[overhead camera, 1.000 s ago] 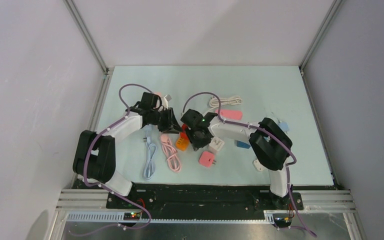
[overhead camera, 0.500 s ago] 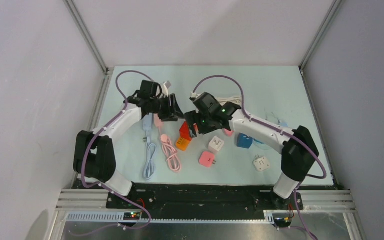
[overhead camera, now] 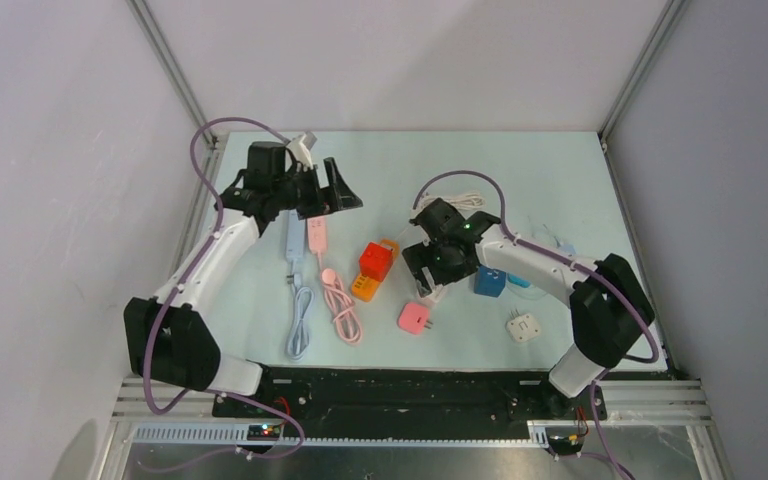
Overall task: Insert the plug
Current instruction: Pick up the plug from the center of the board.
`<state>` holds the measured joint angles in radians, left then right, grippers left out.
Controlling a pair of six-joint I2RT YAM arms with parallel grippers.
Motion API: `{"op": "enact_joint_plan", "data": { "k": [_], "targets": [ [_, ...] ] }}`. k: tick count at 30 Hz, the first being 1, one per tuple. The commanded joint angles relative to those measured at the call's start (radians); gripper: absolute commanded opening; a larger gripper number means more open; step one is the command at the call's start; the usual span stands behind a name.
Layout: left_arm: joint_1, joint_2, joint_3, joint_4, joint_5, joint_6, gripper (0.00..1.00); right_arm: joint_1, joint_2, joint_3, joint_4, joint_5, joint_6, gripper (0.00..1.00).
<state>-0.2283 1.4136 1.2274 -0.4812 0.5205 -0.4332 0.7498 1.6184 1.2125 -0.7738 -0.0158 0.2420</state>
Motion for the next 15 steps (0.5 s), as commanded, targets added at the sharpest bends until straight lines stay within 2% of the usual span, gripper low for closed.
{"op": "enact_joint_plan", "data": {
  "k": [1,7,9,11,12,15],
  "targets": [
    [0.021,-0.042,0.039,0.004,-0.032,0.035,0.98,0.005,0.047,0.005,0.032,-0.05,-0.095,0.89],
    [0.041,-0.06,0.036,0.005,-0.034,0.042,1.0,0.004,0.104,0.005,0.074,-0.029,-0.127,0.87],
    [0.047,-0.059,0.036,0.005,-0.033,0.034,1.0,0.005,0.119,0.005,0.086,-0.011,-0.137,0.83],
    [0.053,-0.057,0.038,0.004,-0.028,0.027,1.0,0.004,0.128,0.004,0.098,-0.004,-0.149,0.76],
    [0.055,-0.057,0.038,0.005,-0.022,0.027,1.0,0.005,0.132,0.004,0.106,-0.006,-0.16,0.69],
    [0.057,-0.052,0.04,0.004,-0.02,0.024,1.0,0.004,0.139,0.004,0.123,-0.006,-0.178,0.56]
  ]
}}
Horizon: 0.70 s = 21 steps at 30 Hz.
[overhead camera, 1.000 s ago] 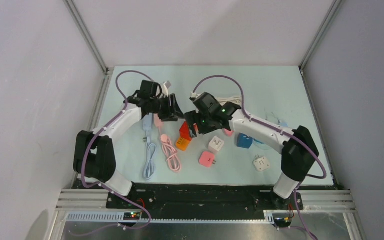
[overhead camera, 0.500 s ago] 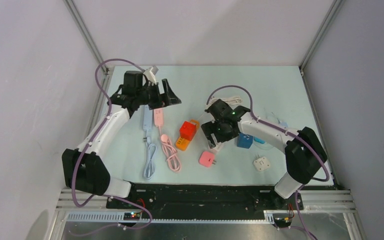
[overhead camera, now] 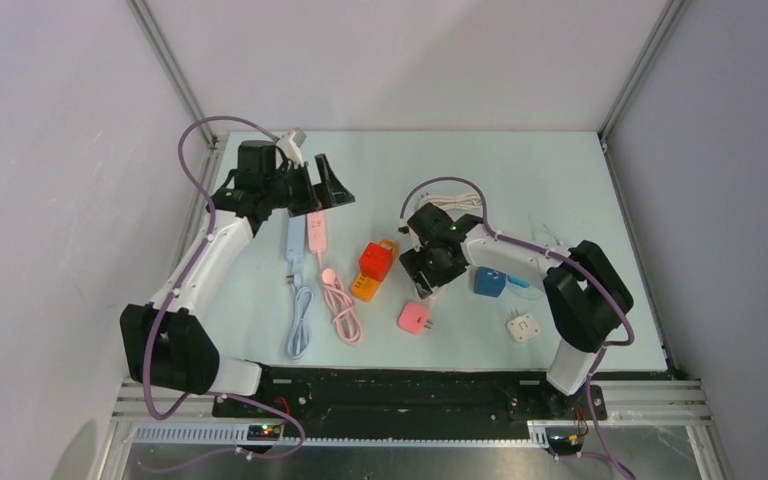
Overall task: Insert the plug
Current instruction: Pick up the plug from the center of the board.
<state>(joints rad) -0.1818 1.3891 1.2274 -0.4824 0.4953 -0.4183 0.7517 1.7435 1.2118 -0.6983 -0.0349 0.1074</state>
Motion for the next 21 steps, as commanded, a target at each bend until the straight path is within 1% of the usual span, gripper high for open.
{"op": "enact_joint_plan", "data": {
  "k": [1,2,3,4,5,6,7,8,9,10,14,16,17,18,19,20,21],
  "targets": [
    [0.011,-0.027,0.04,0.005,0.008,0.01,1.0,0.001,0.016,0.005,0.05,0.011,-0.047,0.48],
    [0.011,-0.028,0.039,0.005,0.01,0.011,1.0,0.0,0.016,0.005,0.052,0.006,-0.049,0.41],
    [0.011,-0.028,0.039,0.006,0.011,0.013,1.0,-0.002,0.017,0.004,0.052,0.0,-0.048,0.35],
    [0.011,-0.029,0.04,0.006,0.012,0.014,1.0,-0.006,0.016,0.003,0.054,-0.018,-0.046,0.26],
    [0.011,-0.031,0.04,0.006,0.013,0.015,1.0,-0.016,0.014,0.003,0.054,-0.031,-0.039,0.22],
    [0.011,-0.033,0.039,0.006,0.016,0.017,1.0,-0.022,0.005,0.004,0.057,-0.062,-0.034,0.15],
    [0.011,-0.037,0.038,0.005,0.016,0.02,1.0,-0.035,0.0,0.004,0.06,-0.079,-0.025,0.12],
    [0.011,-0.039,0.036,0.006,0.016,0.021,1.0,-0.042,-0.015,0.004,0.069,-0.113,-0.016,0.07],
    [0.011,-0.044,0.036,0.007,0.016,0.025,1.0,-0.06,-0.024,0.003,0.076,-0.133,-0.009,0.05],
    [0.011,-0.046,0.035,0.007,0.014,0.027,1.0,-0.071,-0.047,0.004,0.091,-0.187,0.008,0.0],
    [0.011,-0.064,0.037,0.008,0.013,0.037,1.0,-0.159,-0.114,0.004,0.153,-0.388,0.073,0.0],
    [0.011,-0.069,0.044,0.008,0.021,0.039,1.0,-0.203,-0.141,0.003,0.189,-0.507,0.12,0.0],
    [0.011,-0.069,0.049,0.007,0.031,0.035,1.0,-0.236,-0.148,0.003,0.22,-0.604,0.139,0.0],
    [0.011,-0.071,0.059,0.007,0.039,0.033,1.0,-0.267,-0.16,0.003,0.236,-0.652,0.186,0.0],
    [0.011,-0.071,0.067,0.007,0.071,0.022,1.0,-0.28,-0.164,0.003,0.282,-0.752,0.21,0.0],
    [0.011,-0.073,0.084,0.007,0.091,0.016,1.0,-0.304,-0.171,0.004,0.313,-0.802,0.274,0.0],
    [0.011,-0.071,0.093,0.007,0.143,0.007,1.0,-0.312,-0.173,0.003,0.38,-0.896,0.313,0.0]
  ]
}}
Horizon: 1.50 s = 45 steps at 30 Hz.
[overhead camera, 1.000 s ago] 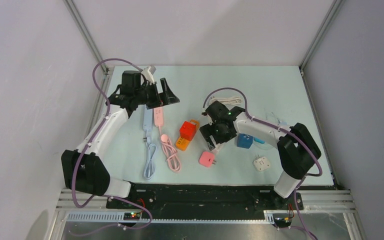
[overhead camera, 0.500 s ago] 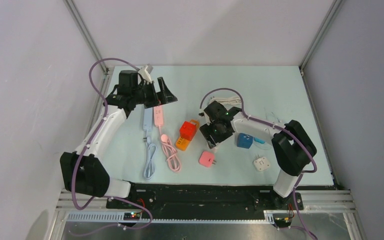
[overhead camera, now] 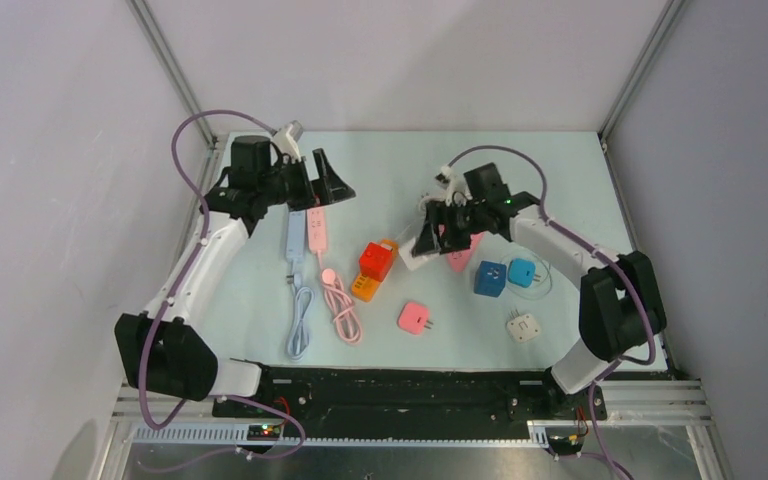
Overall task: Insert the plug
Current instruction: Pick up the plug from the center of the board, then adjust the plug.
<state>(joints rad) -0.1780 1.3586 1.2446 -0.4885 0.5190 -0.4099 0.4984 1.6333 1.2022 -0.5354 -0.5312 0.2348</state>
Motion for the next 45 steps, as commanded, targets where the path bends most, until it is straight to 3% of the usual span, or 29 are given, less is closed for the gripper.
{"op": "enact_joint_plan", "data": {
  "k": [1,6,12,17,19,23,35,39,42,44,45],
  "targets": [
    [0.006,-0.036,0.097,0.013,0.149,-0.004,1.0,-0.071,-0.066,0.013,0.26,-0.441,0.259,0.0],
    [-0.016,-0.019,0.172,0.013,0.382,-0.029,1.0,-0.073,-0.053,0.013,0.655,-0.661,0.599,0.0],
    [-0.087,0.025,0.174,0.013,0.565,-0.045,1.0,-0.024,-0.006,0.013,1.135,-0.756,0.991,0.0],
    [-0.103,0.027,0.161,0.013,0.659,-0.038,0.99,0.008,0.108,0.01,1.742,-0.784,1.419,0.0],
    [-0.106,0.018,0.155,0.013,0.7,-0.031,0.97,0.01,0.17,0.009,1.963,-0.761,1.673,0.0],
    [-0.106,-0.015,0.116,0.014,0.718,-0.015,0.93,0.022,0.203,0.005,2.018,-0.759,1.699,0.0],
    [-0.107,0.005,0.074,0.013,0.703,-0.064,0.75,0.028,0.196,0.007,1.925,-0.789,1.626,0.0],
    [-0.108,0.026,0.086,0.013,0.693,-0.089,0.79,0.038,0.196,0.007,1.847,-0.794,1.571,0.0],
    [-0.108,0.022,0.075,0.013,0.694,-0.091,0.77,0.041,0.19,0.007,1.786,-0.784,1.509,0.0],
    [-0.107,0.019,0.068,0.013,0.693,-0.094,0.7,0.042,0.18,0.007,1.72,-0.777,1.452,0.0],
    [-0.107,0.019,0.065,0.013,0.693,-0.095,0.6,0.043,0.173,0.008,1.663,-0.77,1.431,0.0]
  ]
}}
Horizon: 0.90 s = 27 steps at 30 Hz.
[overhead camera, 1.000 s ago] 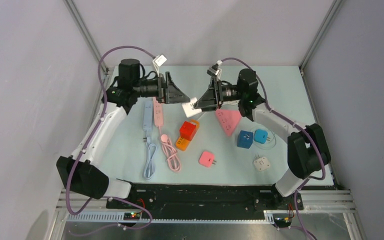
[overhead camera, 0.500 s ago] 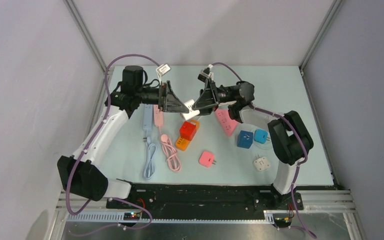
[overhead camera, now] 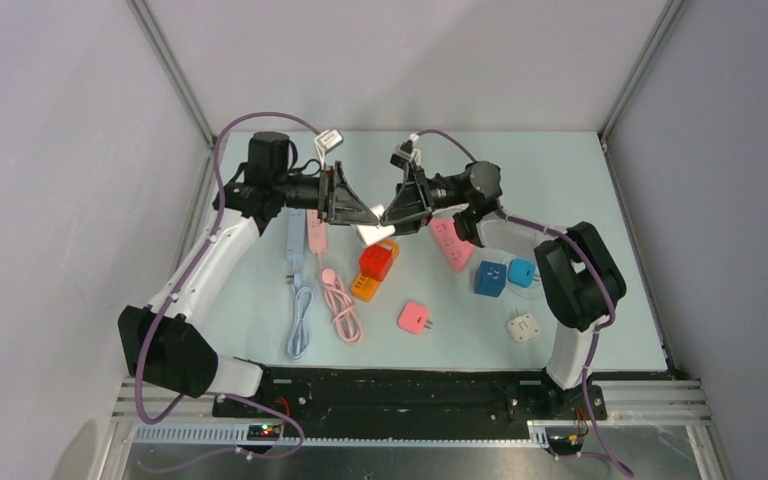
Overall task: Insert the plug
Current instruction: Adjust the plug.
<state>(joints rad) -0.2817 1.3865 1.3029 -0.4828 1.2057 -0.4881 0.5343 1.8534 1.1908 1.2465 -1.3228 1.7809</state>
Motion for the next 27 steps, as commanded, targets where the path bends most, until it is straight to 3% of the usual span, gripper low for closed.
{"op": "enact_joint_plan", "data": {
  "k": [1,2,3,4,5,6,13,16,22,27],
  "targets": [
    [-0.004,-0.01,0.002,0.007,0.006,-0.017,0.54,0.006,-0.052,0.019,-0.147,0.023,-0.16,0.0],
    [-0.004,-0.011,-0.001,0.008,0.005,-0.018,0.39,0.005,-0.063,0.018,-0.211,0.031,-0.183,0.0],
    [-0.005,-0.011,-0.006,0.009,0.005,-0.019,0.3,0.002,-0.07,0.018,-0.25,0.037,-0.237,0.02],
    [-0.004,-0.011,-0.009,0.009,0.003,-0.022,0.12,0.001,-0.087,0.019,-0.331,0.053,-0.269,0.04],
    [-0.004,-0.01,-0.016,0.01,-0.006,-0.028,0.03,-0.005,-0.097,0.018,-0.385,0.064,-0.341,0.15],
    [-0.004,-0.01,-0.018,0.009,-0.011,-0.031,0.02,-0.007,-0.127,0.019,-0.507,0.096,-0.435,0.25],
    [0.002,0.013,-0.02,0.01,-0.074,-0.088,0.0,-0.055,-0.293,0.087,-1.174,0.398,-0.875,0.64],
    [0.022,0.031,-0.015,0.01,-0.107,-0.135,0.0,-0.069,-0.359,0.099,-1.334,0.555,-1.015,0.79],
    [0.066,0.047,-0.007,0.01,-0.242,-0.343,0.0,-0.041,-0.469,0.105,-1.493,0.824,-1.204,0.82],
    [0.074,0.027,-0.035,0.009,-0.354,-0.605,0.0,0.203,-0.554,0.119,-1.543,1.208,-1.591,0.81]
  ]
}}
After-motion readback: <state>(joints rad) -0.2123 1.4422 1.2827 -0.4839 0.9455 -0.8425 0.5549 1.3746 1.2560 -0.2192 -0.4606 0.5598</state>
